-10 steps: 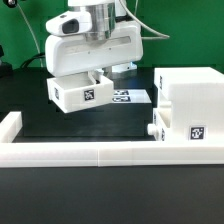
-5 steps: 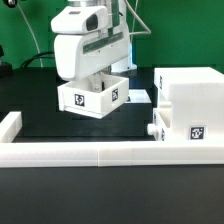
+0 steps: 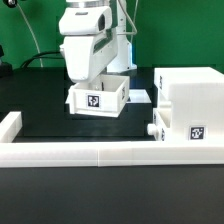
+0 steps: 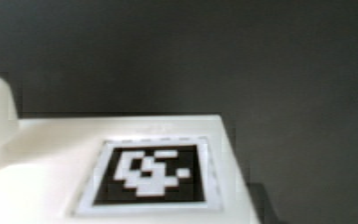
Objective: Assemble drawer
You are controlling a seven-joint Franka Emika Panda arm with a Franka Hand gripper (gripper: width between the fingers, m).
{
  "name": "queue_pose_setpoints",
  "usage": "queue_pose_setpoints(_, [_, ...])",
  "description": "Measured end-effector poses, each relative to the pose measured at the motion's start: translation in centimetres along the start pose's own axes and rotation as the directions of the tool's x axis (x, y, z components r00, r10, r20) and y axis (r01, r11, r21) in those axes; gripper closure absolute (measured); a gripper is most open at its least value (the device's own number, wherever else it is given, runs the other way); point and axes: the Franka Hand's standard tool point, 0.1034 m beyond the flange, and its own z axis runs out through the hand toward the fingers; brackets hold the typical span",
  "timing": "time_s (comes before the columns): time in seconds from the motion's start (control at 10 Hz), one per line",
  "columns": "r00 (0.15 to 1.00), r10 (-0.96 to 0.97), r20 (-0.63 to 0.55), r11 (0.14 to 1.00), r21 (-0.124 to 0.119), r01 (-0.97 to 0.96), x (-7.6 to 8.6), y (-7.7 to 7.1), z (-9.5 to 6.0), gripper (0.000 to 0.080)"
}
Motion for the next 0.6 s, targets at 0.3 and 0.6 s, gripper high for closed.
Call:
queue_pose_setpoints(0.3, [0.991,-0.133,0.012,0.991,-0.009,0.133,1.2,2.7,-0.7,0.0757])
queue_pose_setpoints(0.6, [0.992,-0.13,0.004,0.991,-0.012,0.13,2.7,4.5,-0.9,0.0757])
